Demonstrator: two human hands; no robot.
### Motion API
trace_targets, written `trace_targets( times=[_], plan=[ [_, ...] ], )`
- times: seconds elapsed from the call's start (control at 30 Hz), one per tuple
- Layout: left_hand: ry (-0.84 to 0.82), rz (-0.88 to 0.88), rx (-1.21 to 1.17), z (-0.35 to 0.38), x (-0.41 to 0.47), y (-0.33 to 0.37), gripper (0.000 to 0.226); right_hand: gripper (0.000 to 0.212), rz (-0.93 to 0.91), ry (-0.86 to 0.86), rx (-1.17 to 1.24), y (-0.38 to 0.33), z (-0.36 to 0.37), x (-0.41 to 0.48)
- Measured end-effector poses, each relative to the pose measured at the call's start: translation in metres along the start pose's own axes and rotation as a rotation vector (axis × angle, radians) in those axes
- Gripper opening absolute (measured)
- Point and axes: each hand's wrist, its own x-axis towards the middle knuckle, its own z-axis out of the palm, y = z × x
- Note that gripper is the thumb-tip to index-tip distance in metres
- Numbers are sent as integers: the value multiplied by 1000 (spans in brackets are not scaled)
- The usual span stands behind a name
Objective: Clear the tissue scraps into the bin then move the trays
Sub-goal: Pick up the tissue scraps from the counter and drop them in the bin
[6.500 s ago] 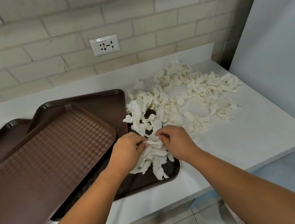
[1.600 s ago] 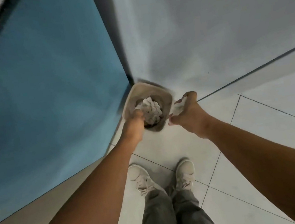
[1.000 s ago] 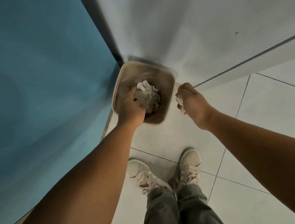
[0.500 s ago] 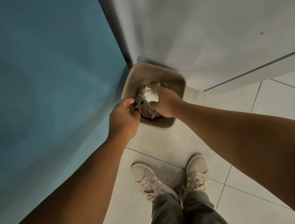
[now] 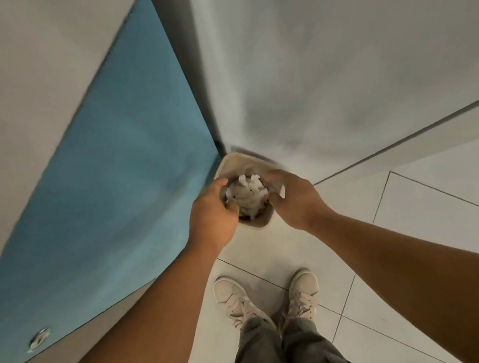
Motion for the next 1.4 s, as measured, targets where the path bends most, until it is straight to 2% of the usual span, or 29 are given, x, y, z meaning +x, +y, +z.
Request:
trace_targets(
  times=[0.3, 0.47, 0.57, 0.73, 0.97, 1.1, 1.27, 1.4],
  plan=[
    [180, 130, -61, -125, -131, 136, 45, 38, -413, 49, -83, -142, -122, -130],
    [323, 197, -77, -194, -203, 164, 48, 42, -578, 77, -56, -200, -160, -186],
    [411, 197, -91, -233, -246, 161, 44, 43, -656, 30, -67, -230, -162, -216],
    [596, 159, -100, -290, -313, 131, 39, 40, -786, -105, -88, -278, -140, -257],
    [786, -14, -78, -357, -380, 54, 31, 37, -967, -281, -171, -337, -74, -298],
    [790, -162, -33, -388, -402, -5, 28, 36, -1012, -325, -250, -374, -25, -313],
    [696, -341, 144, -415, -411, -83, 32, 39, -1067, -315, -329, -418, 41, -329],
    [595, -321, 232, -422, -407, -121, 32, 45, -1078, -269, -405, -451, 88, -333]
  ],
)
